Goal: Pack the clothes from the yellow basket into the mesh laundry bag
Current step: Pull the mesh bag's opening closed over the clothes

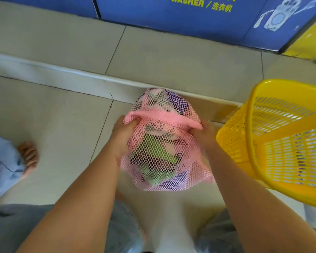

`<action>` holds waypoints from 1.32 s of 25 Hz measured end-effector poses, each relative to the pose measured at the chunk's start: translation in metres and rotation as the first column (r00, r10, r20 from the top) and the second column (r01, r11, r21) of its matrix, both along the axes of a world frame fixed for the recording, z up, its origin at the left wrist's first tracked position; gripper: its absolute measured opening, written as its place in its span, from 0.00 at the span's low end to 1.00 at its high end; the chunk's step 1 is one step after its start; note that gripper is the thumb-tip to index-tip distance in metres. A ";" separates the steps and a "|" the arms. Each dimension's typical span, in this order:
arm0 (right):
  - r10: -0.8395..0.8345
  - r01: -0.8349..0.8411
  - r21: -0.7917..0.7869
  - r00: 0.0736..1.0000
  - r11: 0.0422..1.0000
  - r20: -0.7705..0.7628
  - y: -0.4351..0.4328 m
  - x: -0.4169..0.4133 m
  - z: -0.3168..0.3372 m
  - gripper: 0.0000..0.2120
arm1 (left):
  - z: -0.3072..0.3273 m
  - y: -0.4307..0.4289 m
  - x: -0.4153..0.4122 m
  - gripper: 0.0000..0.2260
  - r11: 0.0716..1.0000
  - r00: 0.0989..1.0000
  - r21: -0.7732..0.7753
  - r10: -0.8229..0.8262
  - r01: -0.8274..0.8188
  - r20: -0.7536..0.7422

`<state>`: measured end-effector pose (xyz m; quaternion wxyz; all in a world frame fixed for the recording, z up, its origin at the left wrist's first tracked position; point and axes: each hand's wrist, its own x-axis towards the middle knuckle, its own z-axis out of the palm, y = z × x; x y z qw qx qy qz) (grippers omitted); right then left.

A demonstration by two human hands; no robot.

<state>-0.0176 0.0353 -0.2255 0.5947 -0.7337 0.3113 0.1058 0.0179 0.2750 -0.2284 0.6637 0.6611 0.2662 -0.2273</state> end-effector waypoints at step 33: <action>-0.013 0.103 -0.436 0.979 0.894 0.205 -0.115 0.238 0.135 0.40 | 0.121 -0.103 0.278 0.31 0.936 0.929 0.353 -0.116 -0.016 0.350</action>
